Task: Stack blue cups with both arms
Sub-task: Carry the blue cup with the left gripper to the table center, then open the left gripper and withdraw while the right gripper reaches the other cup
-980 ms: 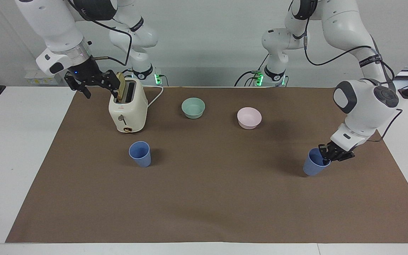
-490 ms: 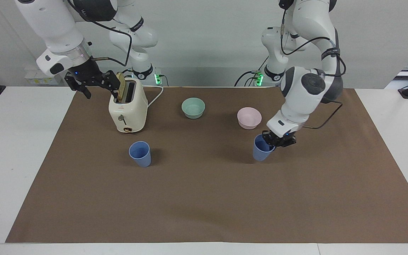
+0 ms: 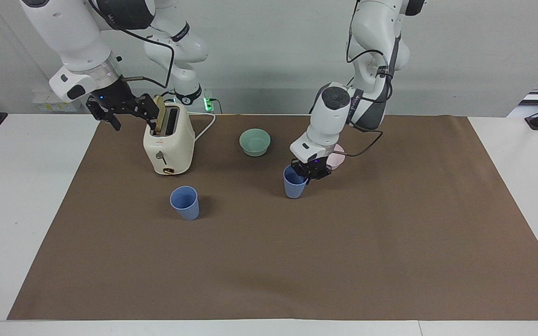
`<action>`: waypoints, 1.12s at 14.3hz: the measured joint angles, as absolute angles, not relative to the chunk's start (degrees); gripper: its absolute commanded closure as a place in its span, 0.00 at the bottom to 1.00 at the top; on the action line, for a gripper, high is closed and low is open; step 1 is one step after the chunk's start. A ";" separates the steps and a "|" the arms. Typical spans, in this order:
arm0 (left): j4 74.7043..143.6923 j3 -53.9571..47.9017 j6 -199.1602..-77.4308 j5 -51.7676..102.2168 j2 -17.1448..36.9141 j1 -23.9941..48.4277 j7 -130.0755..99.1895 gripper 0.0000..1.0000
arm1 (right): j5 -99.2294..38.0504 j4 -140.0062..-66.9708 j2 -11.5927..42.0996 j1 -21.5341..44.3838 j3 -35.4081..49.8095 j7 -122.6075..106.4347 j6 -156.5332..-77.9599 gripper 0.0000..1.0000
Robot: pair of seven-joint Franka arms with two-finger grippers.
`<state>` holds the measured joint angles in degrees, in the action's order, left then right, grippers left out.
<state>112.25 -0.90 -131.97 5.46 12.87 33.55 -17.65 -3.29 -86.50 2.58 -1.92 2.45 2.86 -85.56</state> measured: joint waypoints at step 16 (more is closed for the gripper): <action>109.46 1.97 -113.78 6.52 -2.37 13.33 1.12 0.00 | -2.80 -101.23 1.91 -2.63 2.83 0.92 -103.23 0.00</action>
